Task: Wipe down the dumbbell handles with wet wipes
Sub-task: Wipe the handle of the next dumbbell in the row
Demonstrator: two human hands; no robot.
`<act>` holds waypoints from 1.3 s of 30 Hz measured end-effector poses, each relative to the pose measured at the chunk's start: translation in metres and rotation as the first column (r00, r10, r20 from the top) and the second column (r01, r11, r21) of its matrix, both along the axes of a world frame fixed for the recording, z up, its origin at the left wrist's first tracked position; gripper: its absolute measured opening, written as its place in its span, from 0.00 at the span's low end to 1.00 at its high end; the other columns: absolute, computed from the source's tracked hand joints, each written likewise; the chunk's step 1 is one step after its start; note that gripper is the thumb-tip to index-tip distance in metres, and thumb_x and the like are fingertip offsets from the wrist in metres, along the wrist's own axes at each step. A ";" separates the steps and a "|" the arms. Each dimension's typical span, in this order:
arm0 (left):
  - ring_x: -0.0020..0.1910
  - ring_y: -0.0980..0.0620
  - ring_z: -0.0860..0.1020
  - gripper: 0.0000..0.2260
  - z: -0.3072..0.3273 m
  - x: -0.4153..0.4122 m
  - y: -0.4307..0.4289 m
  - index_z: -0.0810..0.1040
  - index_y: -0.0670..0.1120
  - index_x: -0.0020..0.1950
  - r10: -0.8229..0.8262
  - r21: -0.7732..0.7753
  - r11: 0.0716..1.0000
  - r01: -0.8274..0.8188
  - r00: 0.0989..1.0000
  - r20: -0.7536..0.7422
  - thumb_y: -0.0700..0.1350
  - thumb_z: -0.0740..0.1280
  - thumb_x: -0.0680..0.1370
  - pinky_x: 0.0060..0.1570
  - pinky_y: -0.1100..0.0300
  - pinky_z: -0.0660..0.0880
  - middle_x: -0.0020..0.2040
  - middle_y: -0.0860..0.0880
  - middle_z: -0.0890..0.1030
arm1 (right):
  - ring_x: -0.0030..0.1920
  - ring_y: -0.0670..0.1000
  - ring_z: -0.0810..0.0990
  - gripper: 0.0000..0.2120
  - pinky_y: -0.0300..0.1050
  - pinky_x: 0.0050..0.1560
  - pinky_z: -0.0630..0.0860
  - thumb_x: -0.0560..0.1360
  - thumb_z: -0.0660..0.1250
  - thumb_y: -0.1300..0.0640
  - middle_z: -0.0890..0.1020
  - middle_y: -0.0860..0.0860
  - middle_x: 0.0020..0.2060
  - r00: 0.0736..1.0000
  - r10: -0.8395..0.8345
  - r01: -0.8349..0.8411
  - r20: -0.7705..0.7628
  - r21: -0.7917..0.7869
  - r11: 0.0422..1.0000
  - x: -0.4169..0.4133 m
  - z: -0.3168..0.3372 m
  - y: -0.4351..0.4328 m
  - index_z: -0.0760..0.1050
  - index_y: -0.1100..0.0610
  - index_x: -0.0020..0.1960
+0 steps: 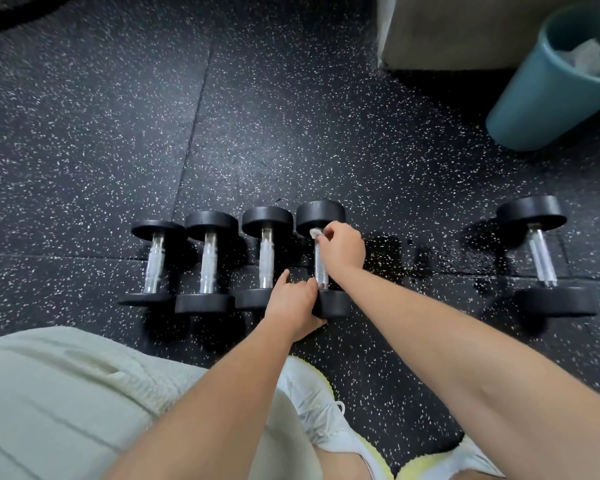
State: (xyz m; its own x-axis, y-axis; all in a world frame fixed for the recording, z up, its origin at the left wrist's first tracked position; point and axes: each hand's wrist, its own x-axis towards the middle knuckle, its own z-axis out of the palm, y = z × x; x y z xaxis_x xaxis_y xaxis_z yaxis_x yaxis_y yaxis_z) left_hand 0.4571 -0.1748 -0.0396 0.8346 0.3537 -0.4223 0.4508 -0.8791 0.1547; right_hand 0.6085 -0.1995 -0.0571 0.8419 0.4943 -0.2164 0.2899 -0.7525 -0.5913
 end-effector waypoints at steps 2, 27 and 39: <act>0.49 0.49 0.82 0.23 -0.002 -0.001 0.000 0.71 0.47 0.54 0.009 -0.013 1.000 -0.009 1.000 0.001 0.62 0.73 0.72 0.81 0.49 0.53 0.45 0.50 0.82 | 0.47 0.54 0.80 0.04 0.46 0.42 0.71 0.76 0.70 0.51 0.82 0.49 0.44 0.993 0.118 -0.118 -0.004 -0.039 0.992 0.011 0.002 -0.008 0.79 0.51 0.44; 0.64 0.46 0.74 0.26 -0.002 -0.002 0.005 0.71 0.51 0.59 0.043 -0.037 0.998 -0.047 0.995 -0.090 0.63 0.75 0.70 0.77 0.42 0.56 0.56 0.52 0.80 | 0.41 0.51 0.80 0.06 0.50 0.43 0.79 0.75 0.72 0.52 0.82 0.48 0.39 0.875 0.441 -0.463 -0.201 -0.077 0.883 0.026 0.003 -0.051 0.78 0.52 0.43; 0.62 0.44 0.75 0.24 0.010 0.001 0.001 0.71 0.49 0.62 0.049 -0.039 0.998 -0.054 0.990 -0.130 0.58 0.73 0.72 0.62 0.48 0.68 0.60 0.50 0.79 | 0.41 0.50 0.80 0.03 0.44 0.41 0.76 0.73 0.74 0.56 0.82 0.45 0.39 0.864 0.434 -0.456 -0.253 -0.032 0.889 0.009 0.001 -0.062 0.80 0.51 0.44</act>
State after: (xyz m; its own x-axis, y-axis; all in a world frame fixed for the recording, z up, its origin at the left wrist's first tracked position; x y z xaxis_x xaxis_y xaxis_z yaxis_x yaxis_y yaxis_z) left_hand 0.4581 -0.1741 -0.0294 0.7532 0.3746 -0.5407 0.5140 -0.8481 0.1284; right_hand 0.6173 -0.2619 -0.0562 0.4566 0.7744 -0.4380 0.4687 -0.6278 -0.6214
